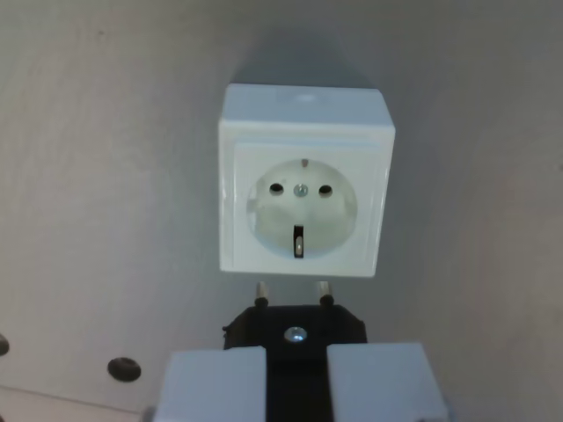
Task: Move above the white socket
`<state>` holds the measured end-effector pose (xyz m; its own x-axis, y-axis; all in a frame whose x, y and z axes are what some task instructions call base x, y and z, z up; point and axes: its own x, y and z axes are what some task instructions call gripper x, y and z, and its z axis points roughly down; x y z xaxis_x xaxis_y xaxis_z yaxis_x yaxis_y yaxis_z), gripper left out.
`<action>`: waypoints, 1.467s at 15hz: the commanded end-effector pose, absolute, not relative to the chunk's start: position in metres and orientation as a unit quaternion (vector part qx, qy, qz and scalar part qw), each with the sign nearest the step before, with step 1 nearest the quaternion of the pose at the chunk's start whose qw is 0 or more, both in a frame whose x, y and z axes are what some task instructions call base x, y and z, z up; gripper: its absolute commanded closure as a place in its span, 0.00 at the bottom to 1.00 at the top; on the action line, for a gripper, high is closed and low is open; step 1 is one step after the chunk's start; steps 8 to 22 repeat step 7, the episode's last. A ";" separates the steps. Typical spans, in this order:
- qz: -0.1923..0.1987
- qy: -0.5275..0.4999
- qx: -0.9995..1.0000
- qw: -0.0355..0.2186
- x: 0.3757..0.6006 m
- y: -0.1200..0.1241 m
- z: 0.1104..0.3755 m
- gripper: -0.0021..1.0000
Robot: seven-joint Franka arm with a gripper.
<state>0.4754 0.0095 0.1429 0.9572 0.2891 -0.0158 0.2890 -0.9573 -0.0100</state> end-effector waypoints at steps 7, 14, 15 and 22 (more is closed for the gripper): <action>-0.020 -0.161 -0.987 -0.017 0.479 0.002 0.116 1.00; -0.020 -0.161 -0.987 -0.017 0.479 0.002 0.116 1.00; -0.020 -0.161 -0.987 -0.017 0.479 0.002 0.116 1.00; -0.020 -0.161 -0.987 -0.017 0.479 0.002 0.116 1.00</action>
